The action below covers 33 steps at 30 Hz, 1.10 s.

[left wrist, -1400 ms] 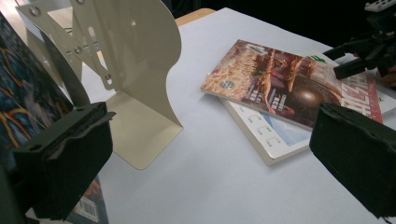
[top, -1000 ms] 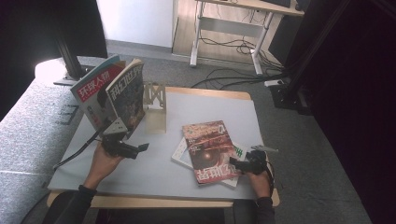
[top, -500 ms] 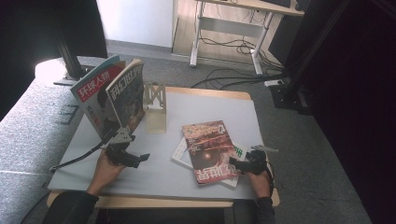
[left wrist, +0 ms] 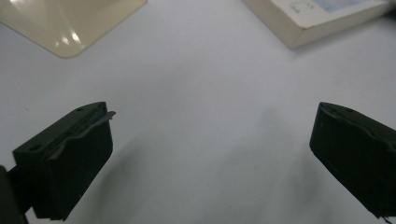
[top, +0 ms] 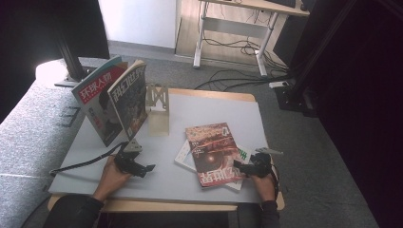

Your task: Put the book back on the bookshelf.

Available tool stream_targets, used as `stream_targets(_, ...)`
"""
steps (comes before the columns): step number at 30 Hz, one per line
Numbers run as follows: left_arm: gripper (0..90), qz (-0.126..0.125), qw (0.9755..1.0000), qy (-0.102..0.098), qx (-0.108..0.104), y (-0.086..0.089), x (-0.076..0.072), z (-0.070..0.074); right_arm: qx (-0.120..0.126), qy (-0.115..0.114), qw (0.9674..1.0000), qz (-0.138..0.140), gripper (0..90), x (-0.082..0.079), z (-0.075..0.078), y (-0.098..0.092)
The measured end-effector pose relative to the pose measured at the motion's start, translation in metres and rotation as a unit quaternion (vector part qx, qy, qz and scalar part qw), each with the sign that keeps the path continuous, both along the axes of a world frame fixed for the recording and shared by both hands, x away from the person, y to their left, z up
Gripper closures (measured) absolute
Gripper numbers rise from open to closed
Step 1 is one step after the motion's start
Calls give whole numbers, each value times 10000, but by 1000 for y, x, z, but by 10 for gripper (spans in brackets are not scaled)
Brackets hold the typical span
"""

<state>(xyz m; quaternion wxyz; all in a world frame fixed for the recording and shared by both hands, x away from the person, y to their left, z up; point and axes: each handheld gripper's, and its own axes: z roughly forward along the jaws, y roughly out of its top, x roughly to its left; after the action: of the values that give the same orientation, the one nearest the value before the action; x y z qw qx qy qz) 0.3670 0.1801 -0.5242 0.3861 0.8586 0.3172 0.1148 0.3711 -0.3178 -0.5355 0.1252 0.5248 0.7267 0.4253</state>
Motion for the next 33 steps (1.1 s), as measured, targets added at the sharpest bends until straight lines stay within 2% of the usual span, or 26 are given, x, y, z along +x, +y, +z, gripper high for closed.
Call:
stream_targets(3,0,-14,9999,125,32,-1,2,-1,-117,-12,9999,41,0,-2,2,0)
stream_targets(5,0,-35,9991,403,97,-2,7,-3,-212,-60,9997,52,0,-3,4,1)
stream_targets(6,0,-21,9989,451,111,-2,8,-3,-283,-92,9995,70,0,-5,5,1)
stream_targets(16,25,65,9992,341,185,-3,6,-4,-659,-278,9974,86,47,-22,13,-1)
stream_targets(18,30,76,9992,332,196,-3,6,-4,-654,-286,9974,133,71,-25,14,-1)
stream_targets(28,37,95,9992,317,206,-3,5,-4,-851,-267,9954,356,80,-47,18,3)
stream_targets(33,42,107,9992,309,217,-3,5,-4,-825,-238,9953,439,101,-56,17,7)
